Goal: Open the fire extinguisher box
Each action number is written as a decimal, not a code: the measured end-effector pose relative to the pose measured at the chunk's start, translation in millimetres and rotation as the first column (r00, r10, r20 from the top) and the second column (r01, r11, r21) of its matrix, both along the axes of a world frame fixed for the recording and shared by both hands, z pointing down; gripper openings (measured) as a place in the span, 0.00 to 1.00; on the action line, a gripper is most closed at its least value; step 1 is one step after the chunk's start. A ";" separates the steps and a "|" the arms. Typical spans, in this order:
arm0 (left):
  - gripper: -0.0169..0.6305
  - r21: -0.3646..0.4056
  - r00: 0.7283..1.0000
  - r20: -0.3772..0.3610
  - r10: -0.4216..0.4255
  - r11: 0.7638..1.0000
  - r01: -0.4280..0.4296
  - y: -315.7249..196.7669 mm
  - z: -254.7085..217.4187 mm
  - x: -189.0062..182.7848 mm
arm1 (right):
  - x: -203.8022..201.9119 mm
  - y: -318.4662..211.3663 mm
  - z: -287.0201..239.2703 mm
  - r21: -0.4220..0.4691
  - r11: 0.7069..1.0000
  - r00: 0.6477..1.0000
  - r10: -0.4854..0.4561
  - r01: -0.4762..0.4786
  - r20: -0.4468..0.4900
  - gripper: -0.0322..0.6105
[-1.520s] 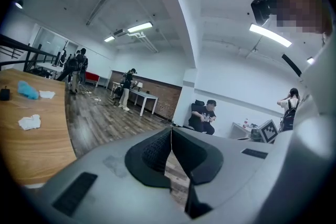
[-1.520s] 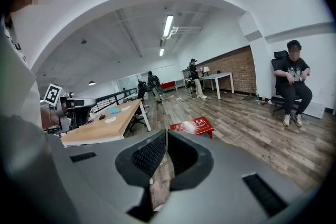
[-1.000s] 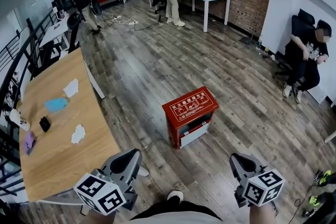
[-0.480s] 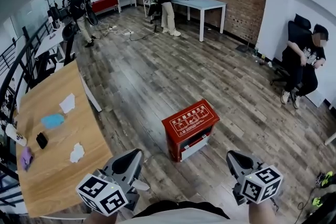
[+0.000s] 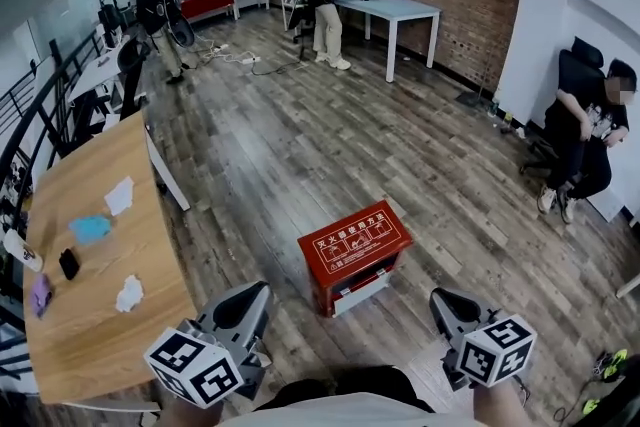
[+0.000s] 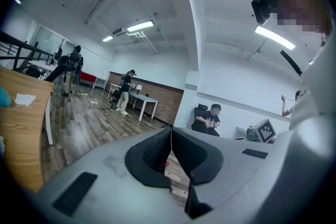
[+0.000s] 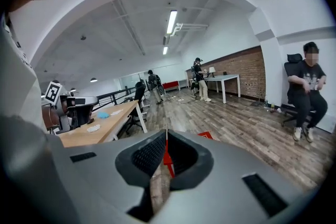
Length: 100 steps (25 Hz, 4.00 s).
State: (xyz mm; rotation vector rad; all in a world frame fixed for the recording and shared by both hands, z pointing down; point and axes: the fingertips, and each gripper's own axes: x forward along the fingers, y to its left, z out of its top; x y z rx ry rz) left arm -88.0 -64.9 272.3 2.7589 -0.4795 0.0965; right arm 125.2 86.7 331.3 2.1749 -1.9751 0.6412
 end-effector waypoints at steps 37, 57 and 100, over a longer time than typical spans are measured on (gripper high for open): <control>0.04 -0.040 0.907 0.207 -0.367 0.923 0.383 55.0 65.6 81.9 | 126.0 -67.1 44.1 0.081 0.904 0.900 -0.426 0.419 0.094 0.07; 0.04 -0.070 0.948 0.203 -0.243 0.962 0.262 -72.3 56.0 94.2 | 133.8 -172.3 49.0 0.069 0.961 0.953 -0.274 0.267 0.131 0.07; 0.04 -0.047 0.905 0.236 -0.355 0.926 0.375 -103.6 195.7 191.7 | 118.6 -217.7 301.2 -0.455 0.573 0.543 -0.813 0.682 -0.210 0.34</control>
